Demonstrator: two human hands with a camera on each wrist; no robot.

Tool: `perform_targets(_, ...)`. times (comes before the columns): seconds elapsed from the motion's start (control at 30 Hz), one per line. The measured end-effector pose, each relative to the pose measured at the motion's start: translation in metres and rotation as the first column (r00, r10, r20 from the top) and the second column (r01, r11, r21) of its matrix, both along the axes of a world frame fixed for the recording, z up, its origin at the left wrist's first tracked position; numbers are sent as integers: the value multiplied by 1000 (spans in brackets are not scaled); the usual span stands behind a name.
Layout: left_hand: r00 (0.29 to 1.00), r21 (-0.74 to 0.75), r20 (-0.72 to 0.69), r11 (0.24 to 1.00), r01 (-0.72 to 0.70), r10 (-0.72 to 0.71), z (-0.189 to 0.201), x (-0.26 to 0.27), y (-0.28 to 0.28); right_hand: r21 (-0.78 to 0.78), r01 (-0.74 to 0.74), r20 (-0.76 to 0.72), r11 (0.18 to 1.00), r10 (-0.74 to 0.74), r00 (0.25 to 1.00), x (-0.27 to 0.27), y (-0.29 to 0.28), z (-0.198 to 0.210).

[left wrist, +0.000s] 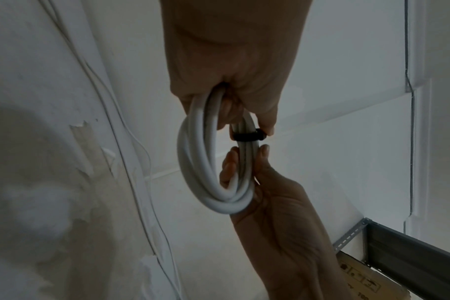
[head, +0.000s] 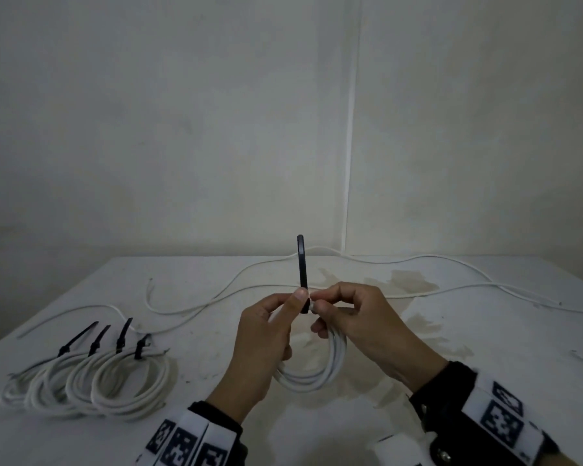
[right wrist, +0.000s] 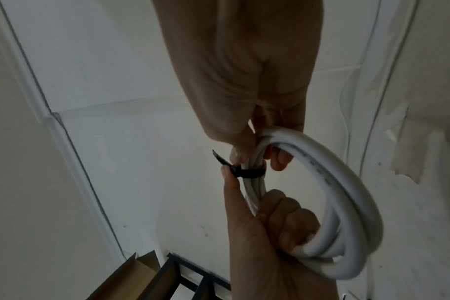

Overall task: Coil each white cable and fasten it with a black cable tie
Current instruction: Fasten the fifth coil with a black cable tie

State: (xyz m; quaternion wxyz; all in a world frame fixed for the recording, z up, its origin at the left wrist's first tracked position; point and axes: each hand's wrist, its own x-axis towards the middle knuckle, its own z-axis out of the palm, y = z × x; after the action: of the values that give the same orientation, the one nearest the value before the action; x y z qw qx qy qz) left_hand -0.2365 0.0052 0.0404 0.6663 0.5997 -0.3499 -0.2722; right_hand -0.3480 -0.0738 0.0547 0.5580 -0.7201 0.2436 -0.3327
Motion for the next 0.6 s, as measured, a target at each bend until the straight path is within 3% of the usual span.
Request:
perform_targets(0.2,999,-43,-25,999,32,-34,-1,20,12,198,-152,18,968,151,988,16,6,-4)
perform_targets(0.4,985,59,128,992,111,-118,-11,49,37,103,-57,6,993,57,998,39,11,-7)
perform_targets(0.5,976,89,139,984,155,-166,-15,60,50,80,-41,-26,996,44,999,50,15,-10)
perform_targets(0.6,970,100,229,993,66,-87,-22,67,58,25,-36,-86,999,38,996,60,23,-18)
